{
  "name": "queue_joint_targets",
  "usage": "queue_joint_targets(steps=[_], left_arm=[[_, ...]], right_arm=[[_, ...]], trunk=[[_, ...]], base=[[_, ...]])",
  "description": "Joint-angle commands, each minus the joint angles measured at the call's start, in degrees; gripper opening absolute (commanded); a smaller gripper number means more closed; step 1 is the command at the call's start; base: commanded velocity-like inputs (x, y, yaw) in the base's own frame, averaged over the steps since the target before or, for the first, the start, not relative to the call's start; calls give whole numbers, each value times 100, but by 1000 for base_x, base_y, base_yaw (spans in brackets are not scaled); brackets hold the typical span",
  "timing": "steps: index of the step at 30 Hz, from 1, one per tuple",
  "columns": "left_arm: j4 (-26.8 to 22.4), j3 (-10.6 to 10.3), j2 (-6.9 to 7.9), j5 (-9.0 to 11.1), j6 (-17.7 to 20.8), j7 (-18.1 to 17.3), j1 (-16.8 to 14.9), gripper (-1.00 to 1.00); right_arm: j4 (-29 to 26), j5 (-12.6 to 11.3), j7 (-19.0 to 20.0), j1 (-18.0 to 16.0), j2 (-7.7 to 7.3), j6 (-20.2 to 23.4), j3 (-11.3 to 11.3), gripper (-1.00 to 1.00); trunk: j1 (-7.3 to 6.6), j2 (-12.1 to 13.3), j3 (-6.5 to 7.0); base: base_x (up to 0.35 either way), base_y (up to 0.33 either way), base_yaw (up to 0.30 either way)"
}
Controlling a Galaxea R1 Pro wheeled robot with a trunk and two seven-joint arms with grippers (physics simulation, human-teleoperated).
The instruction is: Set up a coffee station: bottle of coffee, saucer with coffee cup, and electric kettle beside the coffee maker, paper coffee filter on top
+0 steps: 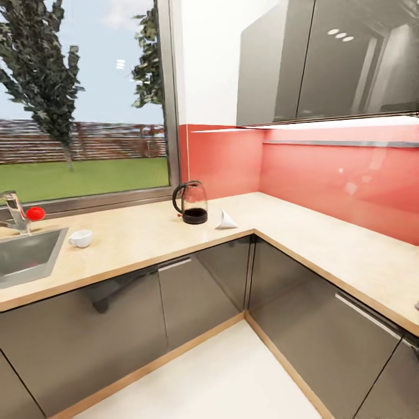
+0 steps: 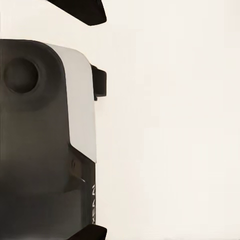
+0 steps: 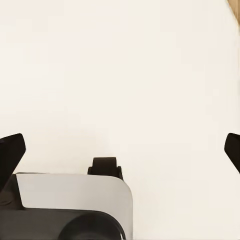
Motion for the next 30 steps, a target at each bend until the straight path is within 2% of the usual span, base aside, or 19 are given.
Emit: queue_joint_targets(steps=[1,14,30], left_arm=[[-6,5,-1,3,-8,2,3,100],[-3,4,-1,2,-8,2,3,100],[-6,12,-1,2,-8,2,3,100]], right_arm=[[6,2,2,-4,0,-20,-1,100],[6,2,1,-1,0,-20,0,100],[6,2,2,-2,0,-20,-1,100]], trunk=[[0,-3,-5],[0,-3,-5],[0,-3,-5]], base=[[0,63,-123],[63,238,-41],[12,28,-234]])
